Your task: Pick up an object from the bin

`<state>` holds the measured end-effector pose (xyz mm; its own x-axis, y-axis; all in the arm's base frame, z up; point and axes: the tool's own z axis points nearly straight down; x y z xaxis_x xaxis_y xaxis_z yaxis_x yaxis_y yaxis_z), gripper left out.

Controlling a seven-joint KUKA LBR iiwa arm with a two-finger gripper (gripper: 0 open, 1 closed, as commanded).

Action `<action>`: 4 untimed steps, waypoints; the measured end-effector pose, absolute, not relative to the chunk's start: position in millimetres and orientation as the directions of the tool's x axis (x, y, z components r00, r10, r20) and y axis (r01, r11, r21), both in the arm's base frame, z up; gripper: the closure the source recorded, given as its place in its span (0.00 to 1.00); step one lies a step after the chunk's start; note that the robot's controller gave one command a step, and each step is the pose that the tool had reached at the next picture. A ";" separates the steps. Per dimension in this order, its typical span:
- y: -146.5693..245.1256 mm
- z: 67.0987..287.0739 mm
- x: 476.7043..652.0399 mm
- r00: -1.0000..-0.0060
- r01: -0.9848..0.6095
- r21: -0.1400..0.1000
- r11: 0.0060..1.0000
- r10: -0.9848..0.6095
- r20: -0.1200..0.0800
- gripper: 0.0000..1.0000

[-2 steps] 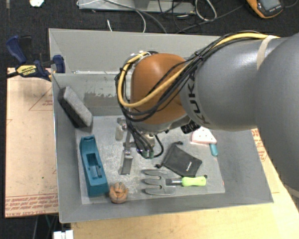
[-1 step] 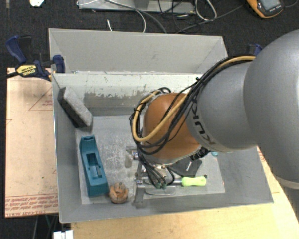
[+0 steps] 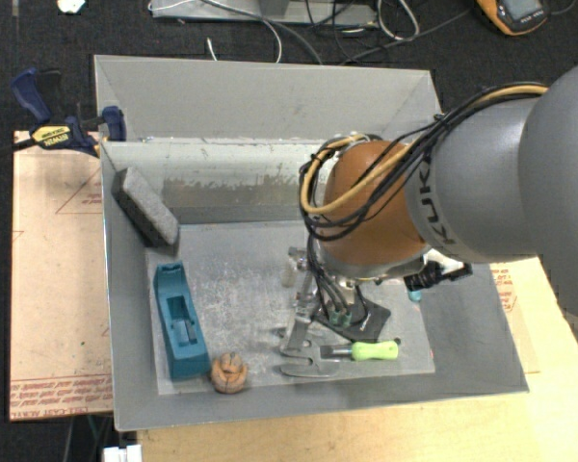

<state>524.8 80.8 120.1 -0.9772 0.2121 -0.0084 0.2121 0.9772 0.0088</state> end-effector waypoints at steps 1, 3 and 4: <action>128.2 86.7 501.2 -0.992 0.123 0.010 0.992 0.123 -0.009 0.00; 90.9 86.2 501.7 -1.000 -0.024 0.008 1.000 -0.024 -0.007 0.00; 29.1 112.1 515.5 -0.997 -0.075 0.007 0.997 -0.075 -0.016 0.00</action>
Offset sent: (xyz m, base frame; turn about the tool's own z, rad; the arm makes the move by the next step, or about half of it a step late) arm -0.0076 -0.0177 0.0190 -0.0396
